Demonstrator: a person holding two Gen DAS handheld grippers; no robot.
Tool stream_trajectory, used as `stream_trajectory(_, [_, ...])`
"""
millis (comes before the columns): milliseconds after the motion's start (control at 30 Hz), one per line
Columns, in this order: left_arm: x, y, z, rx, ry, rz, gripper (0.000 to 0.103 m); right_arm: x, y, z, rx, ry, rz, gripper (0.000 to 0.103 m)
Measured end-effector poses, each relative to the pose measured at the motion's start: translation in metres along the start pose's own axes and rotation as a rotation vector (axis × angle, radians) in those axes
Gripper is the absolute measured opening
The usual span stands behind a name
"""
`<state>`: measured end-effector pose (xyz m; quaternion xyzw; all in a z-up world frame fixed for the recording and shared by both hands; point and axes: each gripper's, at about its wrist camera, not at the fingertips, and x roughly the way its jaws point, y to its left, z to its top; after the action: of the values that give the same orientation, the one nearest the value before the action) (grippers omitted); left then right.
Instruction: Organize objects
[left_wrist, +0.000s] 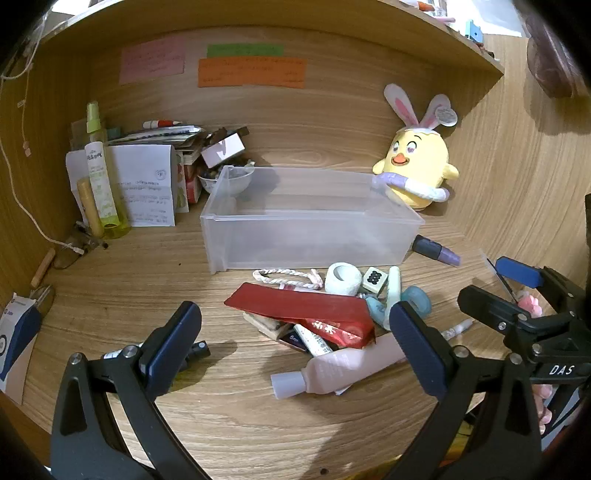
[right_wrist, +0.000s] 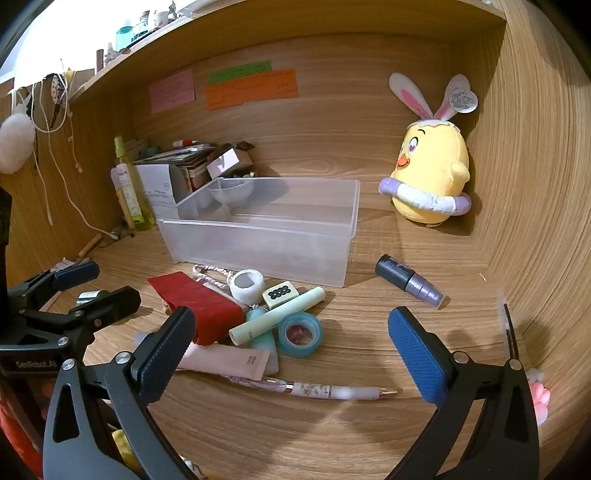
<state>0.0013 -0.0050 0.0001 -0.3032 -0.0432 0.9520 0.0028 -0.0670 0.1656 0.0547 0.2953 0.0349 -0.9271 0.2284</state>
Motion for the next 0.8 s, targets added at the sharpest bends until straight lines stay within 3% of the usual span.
stream_trajectory(500, [0.0001,0.0004,-0.0022,-0.005,0.000,-0.004,0.103,0.0022,0.0001,-0.0012,0.007,0.008,0.013,0.103])
stream_trajectory(533, [0.0001,0.0006,-0.0023,-0.031,-0.004,0.029,0.103,0.0022,0.0001,-0.0012,0.008,0.008,0.013,0.103])
stream_trajectory(800, [-0.0002,0.0002,-0.0032,-0.033,-0.005,0.033,0.103,0.0023,0.0019,-0.0020,0.007,0.008,0.014,0.103])
